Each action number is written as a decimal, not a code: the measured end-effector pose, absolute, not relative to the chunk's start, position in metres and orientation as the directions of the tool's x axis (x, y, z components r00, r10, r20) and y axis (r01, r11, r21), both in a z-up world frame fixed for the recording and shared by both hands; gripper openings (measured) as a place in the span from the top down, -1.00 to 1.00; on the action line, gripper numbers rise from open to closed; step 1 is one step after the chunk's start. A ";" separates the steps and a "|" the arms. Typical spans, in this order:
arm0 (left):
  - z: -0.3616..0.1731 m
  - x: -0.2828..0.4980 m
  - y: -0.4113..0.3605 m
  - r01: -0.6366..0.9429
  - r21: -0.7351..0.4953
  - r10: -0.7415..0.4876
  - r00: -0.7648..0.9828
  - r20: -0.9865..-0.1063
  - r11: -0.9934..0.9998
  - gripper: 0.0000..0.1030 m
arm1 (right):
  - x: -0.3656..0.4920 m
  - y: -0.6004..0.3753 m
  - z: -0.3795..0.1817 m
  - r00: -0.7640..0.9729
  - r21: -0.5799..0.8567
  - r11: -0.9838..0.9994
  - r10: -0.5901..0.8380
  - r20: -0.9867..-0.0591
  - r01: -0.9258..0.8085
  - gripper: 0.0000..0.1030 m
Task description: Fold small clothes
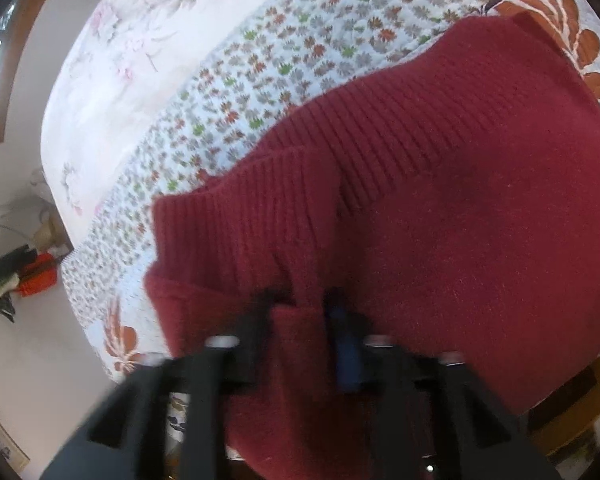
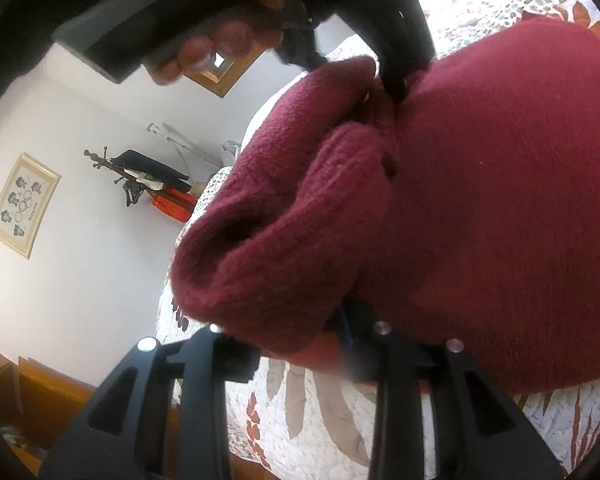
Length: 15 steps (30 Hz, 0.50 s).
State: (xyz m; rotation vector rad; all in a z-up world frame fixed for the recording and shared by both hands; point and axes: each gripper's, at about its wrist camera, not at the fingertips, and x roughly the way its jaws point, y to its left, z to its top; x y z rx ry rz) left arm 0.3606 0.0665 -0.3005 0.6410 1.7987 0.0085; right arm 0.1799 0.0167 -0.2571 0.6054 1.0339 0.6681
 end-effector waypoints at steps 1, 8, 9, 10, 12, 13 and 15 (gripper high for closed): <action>-0.303 0.360 0.066 0.432 0.325 0.433 -0.179 -0.883 0.841 -0.17 | 0.179 0.016 -0.259 0.355 0.727 0.654 0.744 -0.566 -0.209 0.40; -0.292 0.352 0.063 0.500 0.305 0.434 -0.164 -0.886 0.811 0.71 | 0.168 0.015 -0.256 0.358 0.726 0.656 0.742 -0.567 -0.208 0.43; -0.286 0.354 0.064 0.490 0.295 0.415 -0.155 -0.897 0.821 0.73 | 0.167 0.015 -0.254 0.362 0.725 0.656 0.741 -0.566 -0.210 0.47; -0.272 0.357 0.063 0.469 0.279 0.382 -0.139 -0.913 0.838 0.74 | 0.166 0.014 -0.251 0.364 0.723 0.658 0.739 -0.566 -0.212 0.57; -0.254 0.362 0.067 0.436 0.251 0.327 -0.108 -0.939 0.864 0.75 | 0.165 0.011 -0.242 0.385 0.720 0.661 0.733 -0.561 -0.211 0.66; -0.238 0.365 0.070 0.417 0.229 0.290 -0.088 -0.953 0.880 0.75 | 0.163 0.008 -0.235 0.407 0.720 0.661 0.730 -0.550 -0.212 0.73; -0.212 0.367 0.074 0.396 0.198 0.238 -0.053 -0.970 0.897 0.75 | 0.160 0.002 -0.222 0.447 0.721 0.659 0.722 -0.528 -0.214 0.76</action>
